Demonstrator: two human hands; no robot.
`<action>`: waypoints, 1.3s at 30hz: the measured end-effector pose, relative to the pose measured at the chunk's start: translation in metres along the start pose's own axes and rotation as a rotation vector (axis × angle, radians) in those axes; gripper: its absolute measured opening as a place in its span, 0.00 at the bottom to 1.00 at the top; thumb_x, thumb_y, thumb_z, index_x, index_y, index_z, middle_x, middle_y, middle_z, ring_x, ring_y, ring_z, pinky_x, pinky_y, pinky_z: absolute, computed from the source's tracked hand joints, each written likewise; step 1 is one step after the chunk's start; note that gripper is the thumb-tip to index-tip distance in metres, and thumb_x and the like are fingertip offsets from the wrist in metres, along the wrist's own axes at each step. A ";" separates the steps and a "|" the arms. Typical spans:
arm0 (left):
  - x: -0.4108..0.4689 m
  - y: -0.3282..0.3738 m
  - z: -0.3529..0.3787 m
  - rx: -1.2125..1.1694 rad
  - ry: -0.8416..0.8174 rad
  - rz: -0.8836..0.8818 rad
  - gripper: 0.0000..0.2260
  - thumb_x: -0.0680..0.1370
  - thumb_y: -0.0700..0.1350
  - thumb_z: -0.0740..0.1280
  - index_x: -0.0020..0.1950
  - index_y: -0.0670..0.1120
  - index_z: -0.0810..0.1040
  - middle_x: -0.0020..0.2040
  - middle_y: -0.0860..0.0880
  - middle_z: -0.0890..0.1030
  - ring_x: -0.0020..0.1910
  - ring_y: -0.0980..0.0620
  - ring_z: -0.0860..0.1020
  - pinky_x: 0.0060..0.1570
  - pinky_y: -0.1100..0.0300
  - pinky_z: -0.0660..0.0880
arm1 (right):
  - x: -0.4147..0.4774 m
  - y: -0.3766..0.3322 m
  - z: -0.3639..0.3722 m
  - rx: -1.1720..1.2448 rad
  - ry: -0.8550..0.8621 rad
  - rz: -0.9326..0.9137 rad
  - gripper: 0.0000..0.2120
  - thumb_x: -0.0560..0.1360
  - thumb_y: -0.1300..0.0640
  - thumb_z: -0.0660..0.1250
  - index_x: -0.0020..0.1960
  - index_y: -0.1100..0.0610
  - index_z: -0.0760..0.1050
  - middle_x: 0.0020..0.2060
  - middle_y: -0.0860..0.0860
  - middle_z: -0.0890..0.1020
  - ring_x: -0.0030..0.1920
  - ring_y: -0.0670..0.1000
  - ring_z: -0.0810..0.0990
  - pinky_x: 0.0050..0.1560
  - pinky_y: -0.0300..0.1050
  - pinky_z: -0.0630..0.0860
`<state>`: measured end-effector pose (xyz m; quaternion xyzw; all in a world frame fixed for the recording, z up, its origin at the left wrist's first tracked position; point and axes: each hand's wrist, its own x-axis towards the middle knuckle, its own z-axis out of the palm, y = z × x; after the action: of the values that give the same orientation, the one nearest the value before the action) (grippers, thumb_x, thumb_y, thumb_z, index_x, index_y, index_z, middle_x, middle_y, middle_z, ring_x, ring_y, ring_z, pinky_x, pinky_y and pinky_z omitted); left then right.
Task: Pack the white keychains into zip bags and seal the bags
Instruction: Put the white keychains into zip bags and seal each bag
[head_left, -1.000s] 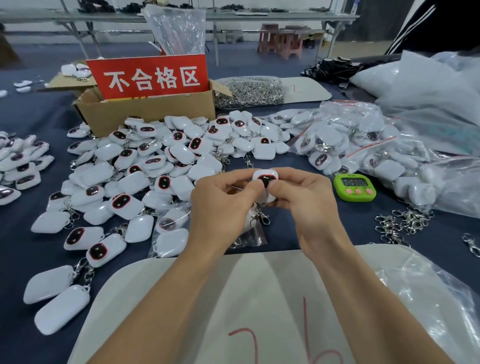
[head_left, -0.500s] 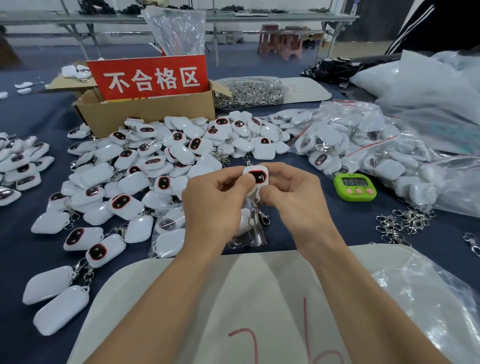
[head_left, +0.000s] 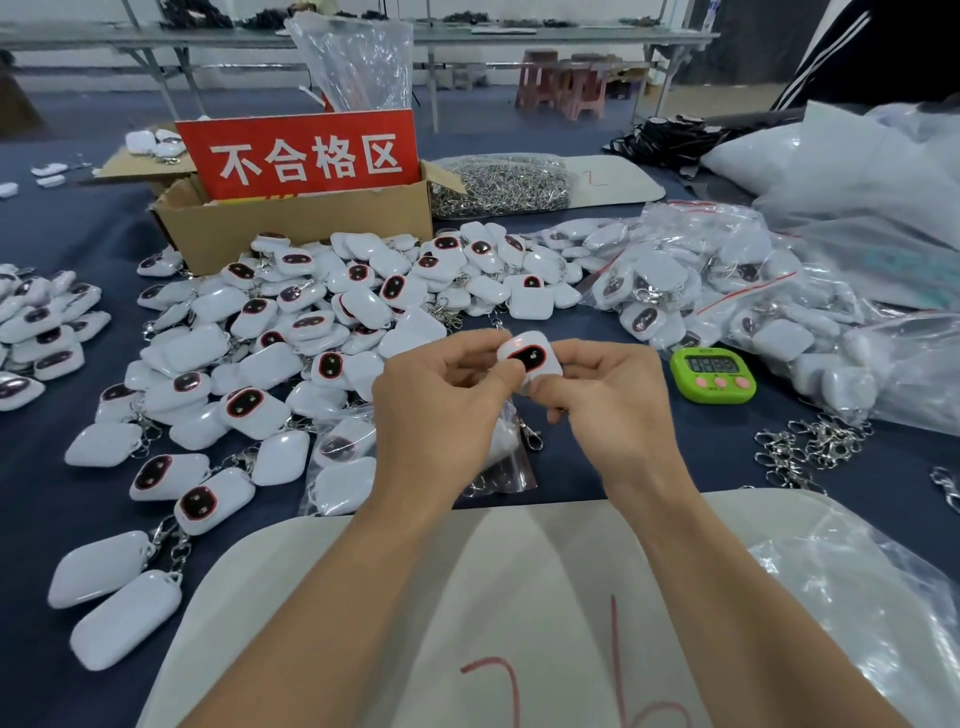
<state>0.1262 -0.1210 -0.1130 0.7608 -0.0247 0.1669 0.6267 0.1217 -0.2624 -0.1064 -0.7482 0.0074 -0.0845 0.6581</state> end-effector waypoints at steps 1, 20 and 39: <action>-0.001 0.000 0.000 0.044 -0.003 0.028 0.13 0.72 0.45 0.77 0.51 0.62 0.86 0.45 0.63 0.86 0.44 0.61 0.84 0.49 0.58 0.82 | 0.000 0.001 0.000 -0.085 0.013 -0.028 0.17 0.70 0.66 0.73 0.43 0.44 0.88 0.34 0.48 0.87 0.31 0.45 0.79 0.36 0.42 0.77; -0.005 -0.001 -0.005 0.395 -0.016 0.176 0.17 0.76 0.41 0.75 0.58 0.62 0.84 0.52 0.63 0.85 0.50 0.60 0.79 0.54 0.60 0.76 | 0.003 0.006 -0.002 -0.046 0.151 -0.160 0.18 0.71 0.65 0.75 0.42 0.40 0.87 0.36 0.45 0.87 0.35 0.44 0.83 0.38 0.39 0.79; 0.010 -0.009 -0.013 0.142 0.027 0.075 0.13 0.83 0.52 0.64 0.52 0.51 0.87 0.43 0.63 0.85 0.37 0.61 0.80 0.41 0.64 0.75 | 0.003 0.004 -0.002 0.070 0.042 0.098 0.14 0.76 0.58 0.72 0.32 0.52 0.82 0.26 0.53 0.78 0.27 0.49 0.70 0.30 0.39 0.69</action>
<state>0.1353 -0.1053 -0.1163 0.7995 -0.0327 0.2020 0.5648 0.1244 -0.2655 -0.1098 -0.7216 0.0550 -0.0682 0.6868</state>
